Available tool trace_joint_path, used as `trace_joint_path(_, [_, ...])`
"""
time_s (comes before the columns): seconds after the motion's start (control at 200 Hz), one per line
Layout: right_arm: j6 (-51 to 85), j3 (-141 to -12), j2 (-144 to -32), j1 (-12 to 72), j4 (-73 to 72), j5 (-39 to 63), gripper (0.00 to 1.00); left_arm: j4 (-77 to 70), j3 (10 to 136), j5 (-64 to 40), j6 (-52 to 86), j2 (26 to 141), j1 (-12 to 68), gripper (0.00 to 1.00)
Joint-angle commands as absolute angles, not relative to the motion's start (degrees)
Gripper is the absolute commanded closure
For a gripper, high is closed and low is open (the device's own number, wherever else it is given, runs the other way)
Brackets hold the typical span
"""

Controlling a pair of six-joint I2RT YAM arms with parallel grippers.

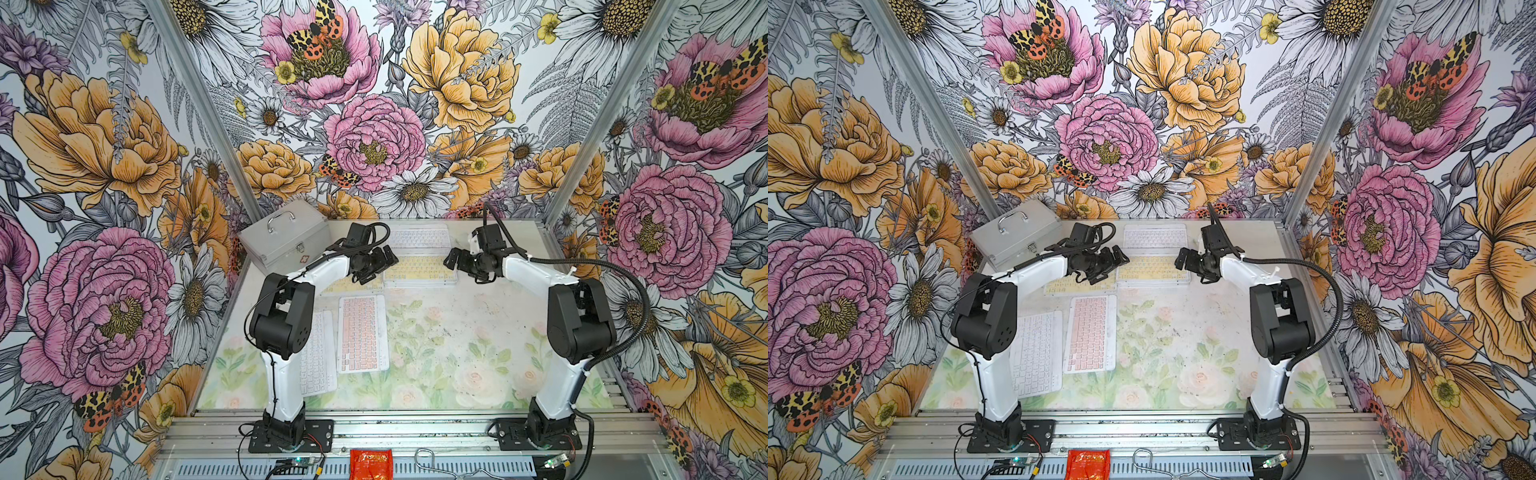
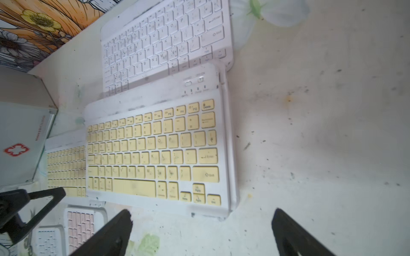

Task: Stack the numeric keypads
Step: Adjust the numeric keypads at the center of the board.

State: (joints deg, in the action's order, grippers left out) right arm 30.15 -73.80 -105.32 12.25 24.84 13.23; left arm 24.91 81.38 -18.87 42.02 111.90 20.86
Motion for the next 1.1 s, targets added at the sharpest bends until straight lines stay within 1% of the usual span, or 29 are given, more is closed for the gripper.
trace_joint_path(0.0, [26.9,-69.7,-103.0,13.8,28.5,7.0,0.0,21.9,79.3,-21.2,43.1,109.7,21.2,0.01])
trace_joint_path(0.225, [26.3,-66.1,-104.0,16.9,29.1,3.1,0.0,21.2,81.3,-22.9,43.9,112.4,22.2,0.01])
trace_joint_path(0.595, [28.0,-72.7,-111.4,17.4,29.1,2.4,0.0,21.3,83.7,-22.4,44.0,116.5,22.4,0.01])
trace_joint_path(1.096, [27.3,-77.3,-114.0,16.9,30.4,3.3,0.0,21.2,85.2,-22.4,43.7,117.9,21.7,0.01])
